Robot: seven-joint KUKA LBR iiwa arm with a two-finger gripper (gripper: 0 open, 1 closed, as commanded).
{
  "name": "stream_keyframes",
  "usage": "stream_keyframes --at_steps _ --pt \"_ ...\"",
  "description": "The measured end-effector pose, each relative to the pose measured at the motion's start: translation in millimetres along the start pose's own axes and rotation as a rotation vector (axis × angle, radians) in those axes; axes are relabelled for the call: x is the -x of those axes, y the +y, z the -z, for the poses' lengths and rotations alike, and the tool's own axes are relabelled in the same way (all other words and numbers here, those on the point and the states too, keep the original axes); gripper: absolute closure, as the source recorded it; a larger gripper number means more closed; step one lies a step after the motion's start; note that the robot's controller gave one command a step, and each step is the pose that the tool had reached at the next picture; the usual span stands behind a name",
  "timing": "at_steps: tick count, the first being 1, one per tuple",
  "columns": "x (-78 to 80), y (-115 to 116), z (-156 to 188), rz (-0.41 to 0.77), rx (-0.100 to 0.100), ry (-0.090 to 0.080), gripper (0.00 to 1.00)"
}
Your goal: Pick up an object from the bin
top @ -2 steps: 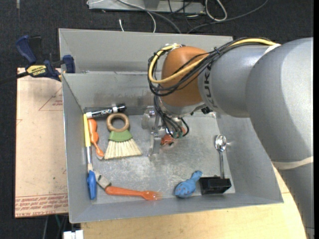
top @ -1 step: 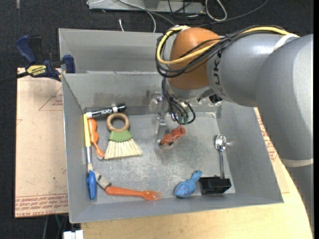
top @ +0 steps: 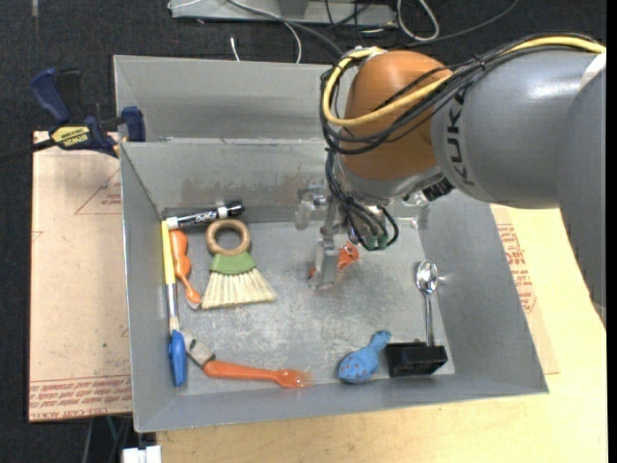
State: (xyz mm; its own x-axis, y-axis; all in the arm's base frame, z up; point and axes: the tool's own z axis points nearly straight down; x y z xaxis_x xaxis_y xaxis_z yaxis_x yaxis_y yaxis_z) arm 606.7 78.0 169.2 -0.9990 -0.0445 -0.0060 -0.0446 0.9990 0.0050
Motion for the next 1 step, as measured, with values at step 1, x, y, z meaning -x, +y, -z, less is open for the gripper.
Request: stream_keyframes --at_steps 1 --pt "21.3 -21.3 41.8 -0.112 0.000 -0.003 0.00"
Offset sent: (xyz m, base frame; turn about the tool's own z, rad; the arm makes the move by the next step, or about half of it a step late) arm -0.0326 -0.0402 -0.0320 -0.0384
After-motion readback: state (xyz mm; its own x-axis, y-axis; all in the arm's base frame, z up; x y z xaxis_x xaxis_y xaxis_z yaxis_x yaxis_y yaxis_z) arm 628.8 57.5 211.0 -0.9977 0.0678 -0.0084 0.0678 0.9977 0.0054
